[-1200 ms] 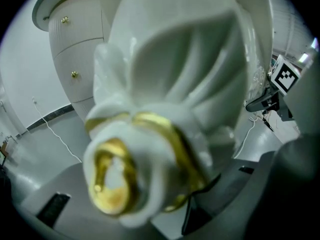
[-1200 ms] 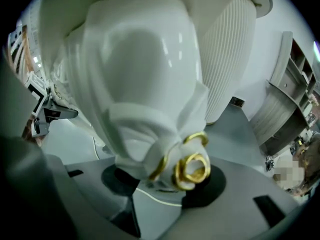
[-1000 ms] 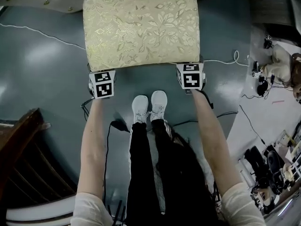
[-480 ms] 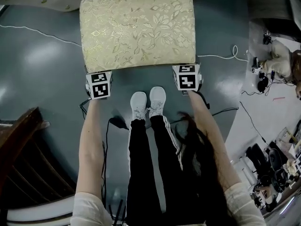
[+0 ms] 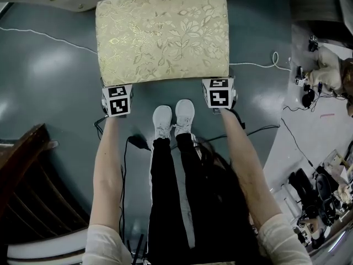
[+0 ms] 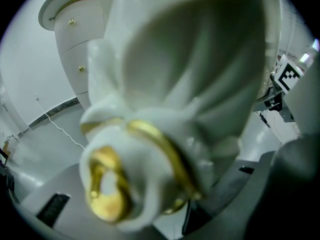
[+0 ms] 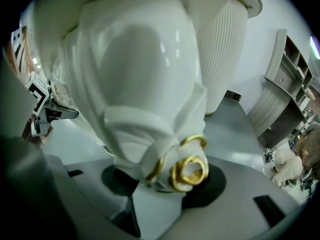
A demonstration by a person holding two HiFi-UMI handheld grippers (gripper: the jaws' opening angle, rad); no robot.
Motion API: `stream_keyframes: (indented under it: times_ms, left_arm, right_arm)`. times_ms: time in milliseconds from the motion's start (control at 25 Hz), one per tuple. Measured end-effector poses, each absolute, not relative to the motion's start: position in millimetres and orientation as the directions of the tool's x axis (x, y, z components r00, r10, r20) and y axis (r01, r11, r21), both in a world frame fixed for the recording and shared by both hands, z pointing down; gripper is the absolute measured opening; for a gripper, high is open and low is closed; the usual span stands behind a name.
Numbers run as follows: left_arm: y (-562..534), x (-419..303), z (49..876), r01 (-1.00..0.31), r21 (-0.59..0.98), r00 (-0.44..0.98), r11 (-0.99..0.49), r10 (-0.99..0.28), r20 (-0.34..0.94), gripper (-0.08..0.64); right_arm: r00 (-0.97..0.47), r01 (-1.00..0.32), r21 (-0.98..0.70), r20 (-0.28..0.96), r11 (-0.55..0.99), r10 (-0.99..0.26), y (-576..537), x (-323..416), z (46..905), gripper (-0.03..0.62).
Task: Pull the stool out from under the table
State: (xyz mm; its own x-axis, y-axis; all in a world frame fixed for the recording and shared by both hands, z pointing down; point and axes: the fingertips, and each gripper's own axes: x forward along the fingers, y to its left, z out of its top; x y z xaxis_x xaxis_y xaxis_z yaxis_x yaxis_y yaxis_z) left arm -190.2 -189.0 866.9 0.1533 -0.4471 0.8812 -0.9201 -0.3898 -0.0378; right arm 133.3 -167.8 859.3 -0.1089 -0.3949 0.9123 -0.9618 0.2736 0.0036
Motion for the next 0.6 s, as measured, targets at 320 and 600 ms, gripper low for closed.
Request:
stream_keyframes:
  times_ms: [320, 600]
  left_arm:
    - [-184, -192, 871, -0.934, -0.035, 0.126, -0.355, -0.420, 0.899, 0.221]
    - [-169, -189, 861, -0.941, 0.005, 0.131, -0.338, -0.351, 0.927, 0.279]
  right_arm:
    - [-0.117, -0.962, -0.014, 0.923, 0.272, -0.367, -165, 135, 861, 0.232]
    - [-0.130, -0.950, -0.024, 0.937, 0.310, -0.325, -151, 137, 845, 0.286]
